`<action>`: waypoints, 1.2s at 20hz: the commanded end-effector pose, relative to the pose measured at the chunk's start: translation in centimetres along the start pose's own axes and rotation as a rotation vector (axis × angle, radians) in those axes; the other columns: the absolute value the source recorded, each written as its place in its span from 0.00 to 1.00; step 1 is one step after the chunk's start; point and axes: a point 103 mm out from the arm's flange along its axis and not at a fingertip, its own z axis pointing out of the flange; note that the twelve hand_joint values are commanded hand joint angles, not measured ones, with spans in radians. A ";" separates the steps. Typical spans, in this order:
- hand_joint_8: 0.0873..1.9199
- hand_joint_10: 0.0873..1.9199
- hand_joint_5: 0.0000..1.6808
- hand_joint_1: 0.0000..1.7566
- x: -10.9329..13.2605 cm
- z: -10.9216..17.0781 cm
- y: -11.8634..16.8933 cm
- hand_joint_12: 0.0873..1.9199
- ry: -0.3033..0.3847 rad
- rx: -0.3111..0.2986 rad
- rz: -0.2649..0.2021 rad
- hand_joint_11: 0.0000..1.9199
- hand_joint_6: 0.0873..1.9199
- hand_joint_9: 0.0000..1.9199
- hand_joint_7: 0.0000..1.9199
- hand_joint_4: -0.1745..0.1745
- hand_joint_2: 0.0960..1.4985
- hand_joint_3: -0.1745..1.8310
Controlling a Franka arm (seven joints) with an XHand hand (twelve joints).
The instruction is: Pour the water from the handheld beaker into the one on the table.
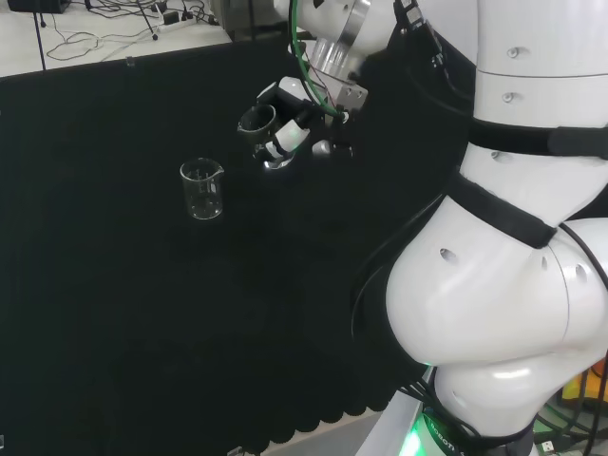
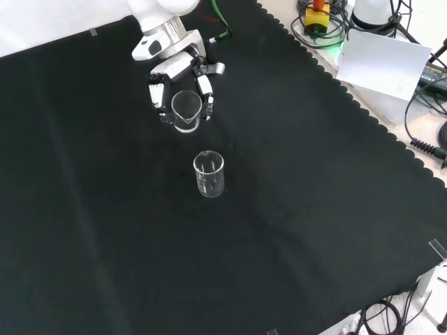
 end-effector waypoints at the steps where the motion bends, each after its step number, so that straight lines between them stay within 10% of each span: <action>1: 0.40 0.38 0.71 0.75 1.1 -0.2 -0.1 0.36 -0.041 0.053 0.007 0.61 0.41 0.77 0.66 0.00 0.35 0.49; 24: 0.41 0.39 0.71 0.75 4.9 0.5 1.7 0.36 -0.299 0.269 0.103 0.61 0.42 0.78 0.65 0.00 0.35 0.50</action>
